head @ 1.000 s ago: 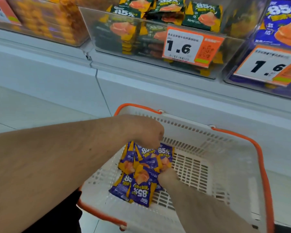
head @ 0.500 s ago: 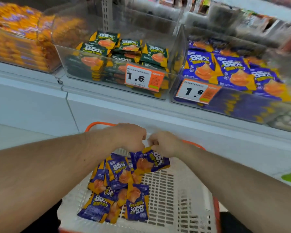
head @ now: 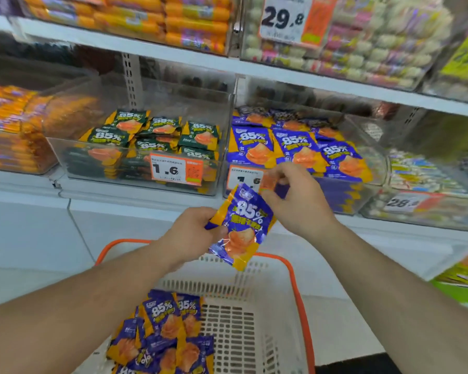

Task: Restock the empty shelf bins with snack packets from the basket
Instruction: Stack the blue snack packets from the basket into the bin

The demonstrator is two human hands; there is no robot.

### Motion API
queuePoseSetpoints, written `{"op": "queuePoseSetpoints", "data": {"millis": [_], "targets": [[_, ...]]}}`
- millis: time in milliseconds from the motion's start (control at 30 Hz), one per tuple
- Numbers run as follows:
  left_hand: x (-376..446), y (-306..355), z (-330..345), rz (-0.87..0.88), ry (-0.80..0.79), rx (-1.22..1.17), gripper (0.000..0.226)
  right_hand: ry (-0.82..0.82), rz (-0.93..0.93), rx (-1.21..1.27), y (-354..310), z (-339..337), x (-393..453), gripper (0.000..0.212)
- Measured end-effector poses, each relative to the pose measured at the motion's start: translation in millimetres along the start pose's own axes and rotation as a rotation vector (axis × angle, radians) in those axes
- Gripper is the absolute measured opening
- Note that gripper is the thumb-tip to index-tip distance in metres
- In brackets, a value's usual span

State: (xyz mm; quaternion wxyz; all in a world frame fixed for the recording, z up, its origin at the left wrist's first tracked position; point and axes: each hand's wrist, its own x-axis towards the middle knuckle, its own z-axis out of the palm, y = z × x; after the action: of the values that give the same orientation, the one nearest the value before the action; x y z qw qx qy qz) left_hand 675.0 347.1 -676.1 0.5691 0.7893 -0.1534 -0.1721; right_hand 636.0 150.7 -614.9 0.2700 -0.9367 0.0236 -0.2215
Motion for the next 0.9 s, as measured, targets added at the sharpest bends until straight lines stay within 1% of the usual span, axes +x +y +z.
{"op": "queuePoseSetpoints", "data": {"millis": [67, 133, 233, 333, 400, 433, 500, 533, 567, 633, 667, 733, 767, 800, 833, 900], "targets": [[0, 6, 12, 0.011, 0.04, -0.158, 0.016, 0.078, 0.003, -0.015, 5, -16, 0, 0.016], [6, 18, 23, 0.031, 0.082, -0.284, 0.018, 0.079, -0.01, -0.037, 10, -29, 1, 0.018], [18, 41, 36, 0.082, 0.159, -0.391, 0.018, 0.078, 0.016, -0.012, 13, -36, 1, 0.018], [35, 66, 49, 0.125, 0.207, -0.478, 0.016, 0.051, 0.144, 0.191, 17, -35, 3, 0.024], [45, 79, 59, 0.143, 0.23, -0.481, 0.015, 0.014, 0.225, 0.358, 19, -32, 3, 0.03], [50, 85, 63, 0.15, 0.232, -0.492, 0.014, 0.031, 0.251, 0.429, 21, -31, 5, 0.031], [59, 93, 72, 0.159, 0.203, -0.51, 0.012, 0.124, 0.293, 0.559, 26, -36, 11, 0.032], [64, 95, 77, 0.18, 0.186, -0.476, 0.01, 0.174, 0.319, 0.602, 29, -42, 15, 0.033], [69, 97, 81, 0.222, 0.17, -0.419, 0.009, 0.228, 0.344, 0.626, 34, -48, 20, 0.034], [76, 99, 86, 0.375, 0.15, -0.223, 0.009, 0.345, 0.368, 0.622, 48, -62, 31, 0.04], [78, 99, 87, 0.473, 0.14, -0.064, 0.015, 0.404, 0.385, 0.607, 56, -69, 36, 0.042], [82, 98, 88, 0.639, 0.137, 0.382, 0.045, 0.506, 0.447, 0.559, 72, -80, 43, 0.045], [81, 98, 88, 0.671, 0.127, 0.615, 0.061, 0.545, 0.484, 0.545, 78, -84, 45, 0.046], [82, 96, 89, 0.668, 0.109, 0.802, 0.072, 0.57, 0.516, 0.54, 85, -88, 47, 0.045], [83, 94, 90, 0.657, 0.092, 0.936, 0.077, 0.583, 0.546, 0.527, 91, -90, 49, 0.045], [88, 87, 92, 0.624, 0.079, 1.096, 0.079, 0.568, 0.58, 0.479, 100, -91, 53, 0.044]]}}
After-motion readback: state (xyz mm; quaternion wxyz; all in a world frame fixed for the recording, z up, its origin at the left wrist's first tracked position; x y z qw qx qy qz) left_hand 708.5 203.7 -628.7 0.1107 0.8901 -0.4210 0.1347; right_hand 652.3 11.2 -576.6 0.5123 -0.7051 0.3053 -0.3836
